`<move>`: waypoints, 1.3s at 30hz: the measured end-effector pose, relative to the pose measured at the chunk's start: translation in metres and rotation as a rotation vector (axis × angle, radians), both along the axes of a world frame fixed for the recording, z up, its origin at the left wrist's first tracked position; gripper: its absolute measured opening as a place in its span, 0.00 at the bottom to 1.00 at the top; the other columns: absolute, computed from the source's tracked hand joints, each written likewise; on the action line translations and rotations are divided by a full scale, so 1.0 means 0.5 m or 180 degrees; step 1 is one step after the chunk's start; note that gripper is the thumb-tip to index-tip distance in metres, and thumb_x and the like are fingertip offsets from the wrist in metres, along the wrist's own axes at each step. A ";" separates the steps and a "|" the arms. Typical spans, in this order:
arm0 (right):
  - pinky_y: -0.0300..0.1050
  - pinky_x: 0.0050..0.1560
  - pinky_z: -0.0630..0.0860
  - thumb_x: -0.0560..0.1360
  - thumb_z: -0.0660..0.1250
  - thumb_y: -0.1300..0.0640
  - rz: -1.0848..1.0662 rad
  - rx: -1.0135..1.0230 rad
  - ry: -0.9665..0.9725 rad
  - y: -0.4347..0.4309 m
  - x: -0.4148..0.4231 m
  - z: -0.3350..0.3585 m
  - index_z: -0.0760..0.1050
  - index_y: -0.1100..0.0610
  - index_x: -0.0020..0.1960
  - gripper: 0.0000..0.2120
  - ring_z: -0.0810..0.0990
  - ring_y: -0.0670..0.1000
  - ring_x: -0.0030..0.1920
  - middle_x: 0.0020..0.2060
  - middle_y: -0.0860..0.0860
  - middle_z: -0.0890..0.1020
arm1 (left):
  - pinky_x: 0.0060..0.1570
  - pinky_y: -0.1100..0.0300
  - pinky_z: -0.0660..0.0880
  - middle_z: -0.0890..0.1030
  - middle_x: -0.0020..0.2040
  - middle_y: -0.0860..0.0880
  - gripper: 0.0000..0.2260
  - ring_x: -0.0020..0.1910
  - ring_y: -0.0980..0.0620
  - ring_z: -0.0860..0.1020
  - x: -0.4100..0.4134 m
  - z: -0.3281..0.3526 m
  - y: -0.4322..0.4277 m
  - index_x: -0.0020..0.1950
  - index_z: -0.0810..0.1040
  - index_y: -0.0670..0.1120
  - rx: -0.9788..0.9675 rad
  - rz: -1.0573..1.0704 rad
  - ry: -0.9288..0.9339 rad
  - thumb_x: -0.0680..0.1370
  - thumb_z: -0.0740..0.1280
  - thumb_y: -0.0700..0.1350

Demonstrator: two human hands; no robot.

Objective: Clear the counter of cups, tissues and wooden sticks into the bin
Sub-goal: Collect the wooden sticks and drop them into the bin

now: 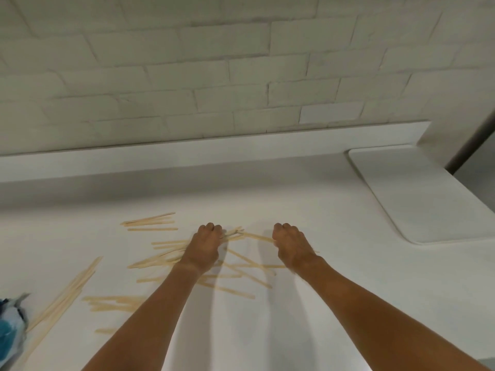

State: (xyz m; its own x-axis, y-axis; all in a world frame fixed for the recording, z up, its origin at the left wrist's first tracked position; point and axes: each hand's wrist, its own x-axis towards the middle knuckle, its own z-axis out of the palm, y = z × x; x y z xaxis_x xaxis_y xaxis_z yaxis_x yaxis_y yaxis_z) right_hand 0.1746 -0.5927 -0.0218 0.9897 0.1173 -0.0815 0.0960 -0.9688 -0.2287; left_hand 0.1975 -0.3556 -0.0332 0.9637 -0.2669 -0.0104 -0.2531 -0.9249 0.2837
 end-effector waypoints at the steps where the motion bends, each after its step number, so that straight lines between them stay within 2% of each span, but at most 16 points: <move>1: 0.47 0.55 0.69 0.75 0.57 0.71 0.0038 -0.0003 0.0038 -0.001 0.003 0.004 0.68 0.60 0.62 0.17 0.73 0.56 0.56 0.57 0.56 0.75 | 0.54 0.50 0.70 0.73 0.54 0.44 0.16 0.53 0.43 0.70 0.001 -0.001 -0.001 0.58 0.72 0.41 0.0021 -0.0023 -0.0008 0.74 0.58 0.29; 4: 0.48 0.57 0.70 0.73 0.57 0.71 0.0174 -0.0058 0.0081 0.001 0.017 0.011 0.68 0.59 0.62 0.18 0.73 0.57 0.56 0.57 0.56 0.74 | 0.55 0.52 0.69 0.73 0.55 0.45 0.20 0.54 0.44 0.70 0.012 0.002 -0.002 0.61 0.70 0.43 0.0074 -0.0100 0.0029 0.73 0.57 0.28; 7: 0.47 0.53 0.69 0.73 0.59 0.70 0.0260 -0.0230 0.0008 0.011 0.030 0.010 0.68 0.59 0.60 0.16 0.74 0.56 0.54 0.55 0.56 0.74 | 0.55 0.54 0.68 0.72 0.55 0.47 0.23 0.55 0.46 0.69 0.026 0.011 -0.008 0.63 0.69 0.46 0.0021 -0.0127 0.0177 0.72 0.56 0.27; 10: 0.45 0.49 0.68 0.74 0.59 0.70 0.0235 -0.0383 -0.0115 0.020 0.051 0.008 0.67 0.61 0.60 0.16 0.74 0.56 0.54 0.56 0.57 0.73 | 0.54 0.56 0.66 0.70 0.57 0.47 0.22 0.56 0.46 0.67 0.040 0.018 -0.020 0.63 0.68 0.45 0.0016 -0.0012 0.0348 0.73 0.55 0.27; 16: 0.46 0.51 0.73 0.71 0.65 0.71 0.0357 -0.0718 -0.0294 0.031 0.077 0.002 0.66 0.62 0.62 0.21 0.76 0.55 0.54 0.56 0.58 0.74 | 0.52 0.56 0.67 0.68 0.58 0.45 0.20 0.57 0.45 0.67 0.057 0.029 -0.042 0.63 0.67 0.43 0.0307 0.0168 0.0495 0.73 0.55 0.29; 20: 0.46 0.53 0.73 0.71 0.64 0.72 0.0282 -0.0540 -0.0144 0.032 0.100 0.011 0.68 0.61 0.61 0.19 0.76 0.56 0.55 0.56 0.58 0.76 | 0.49 0.58 0.68 0.67 0.56 0.45 0.19 0.54 0.47 0.67 0.072 0.033 -0.044 0.60 0.67 0.42 0.0408 0.0071 0.0435 0.71 0.56 0.28; 22: 0.46 0.54 0.73 0.71 0.65 0.72 0.0220 -0.0475 -0.0098 0.032 0.109 0.017 0.69 0.61 0.60 0.19 0.76 0.56 0.56 0.56 0.58 0.76 | 0.49 0.59 0.67 0.68 0.53 0.47 0.17 0.51 0.49 0.66 0.082 0.030 -0.034 0.57 0.68 0.44 0.0246 0.0003 0.0507 0.73 0.56 0.28; 25: 0.46 0.53 0.72 0.71 0.65 0.71 0.0177 -0.0536 -0.0139 0.028 0.118 0.021 0.69 0.60 0.60 0.19 0.75 0.56 0.57 0.57 0.57 0.75 | 0.45 0.61 0.62 0.68 0.48 0.49 0.09 0.48 0.49 0.67 0.094 0.029 -0.019 0.49 0.66 0.48 -0.0014 -0.0002 0.0548 0.78 0.58 0.33; 27: 0.46 0.53 0.72 0.71 0.66 0.71 0.0236 -0.0644 -0.0207 0.026 0.122 0.022 0.69 0.60 0.61 0.20 0.74 0.56 0.57 0.58 0.56 0.73 | 0.44 0.60 0.61 0.69 0.46 0.49 0.09 0.47 0.48 0.68 0.100 0.029 -0.019 0.46 0.65 0.48 -0.0093 0.0093 0.0618 0.78 0.58 0.34; 29: 0.46 0.52 0.73 0.69 0.68 0.71 0.0327 -0.0788 -0.0248 0.026 0.127 0.021 0.69 0.61 0.61 0.22 0.75 0.56 0.57 0.57 0.57 0.74 | 0.46 0.61 0.63 0.68 0.49 0.49 0.10 0.50 0.49 0.68 0.103 0.028 -0.027 0.49 0.67 0.46 -0.0048 0.0183 0.0666 0.77 0.57 0.32; 32: 0.46 0.51 0.74 0.69 0.69 0.71 0.0405 -0.0860 -0.0318 0.026 0.137 0.018 0.68 0.61 0.60 0.22 0.76 0.56 0.55 0.55 0.57 0.76 | 0.49 0.62 0.64 0.69 0.57 0.44 0.17 0.55 0.48 0.67 0.108 0.031 -0.047 0.59 0.68 0.41 0.0196 0.0265 0.0721 0.74 0.55 0.28; 35: 0.45 0.51 0.73 0.71 0.65 0.71 0.0444 -0.0629 -0.0292 0.023 0.150 0.016 0.68 0.61 0.60 0.19 0.76 0.56 0.55 0.55 0.57 0.76 | 0.48 0.61 0.64 0.69 0.60 0.41 0.18 0.55 0.46 0.69 0.111 0.038 -0.059 0.62 0.68 0.39 0.0347 0.0286 0.0560 0.74 0.56 0.28; 37: 0.45 0.48 0.70 0.74 0.60 0.71 0.0260 -0.0079 -0.0128 0.018 0.161 0.016 0.70 0.61 0.58 0.14 0.76 0.57 0.53 0.54 0.57 0.77 | 0.49 0.61 0.66 0.69 0.59 0.41 0.19 0.56 0.46 0.70 0.111 0.036 -0.059 0.64 0.67 0.39 0.0336 0.0263 0.0468 0.74 0.57 0.28; 39: 0.47 0.43 0.69 0.76 0.57 0.68 -0.0009 0.0491 0.0074 0.013 0.176 0.018 0.72 0.59 0.52 0.09 0.76 0.58 0.47 0.49 0.56 0.78 | 0.49 0.62 0.68 0.70 0.58 0.43 0.21 0.53 0.50 0.69 0.106 0.034 -0.057 0.64 0.67 0.40 0.0287 0.0229 0.0406 0.73 0.55 0.27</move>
State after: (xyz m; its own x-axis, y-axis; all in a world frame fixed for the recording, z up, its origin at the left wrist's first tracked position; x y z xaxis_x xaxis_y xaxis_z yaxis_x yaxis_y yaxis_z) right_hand 0.2625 -0.5860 -0.0129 0.9881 0.1274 -0.0857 0.0862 -0.9222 -0.3769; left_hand 0.2505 -0.3839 -0.0165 0.9696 -0.1897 -0.1545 -0.1525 -0.9625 0.2243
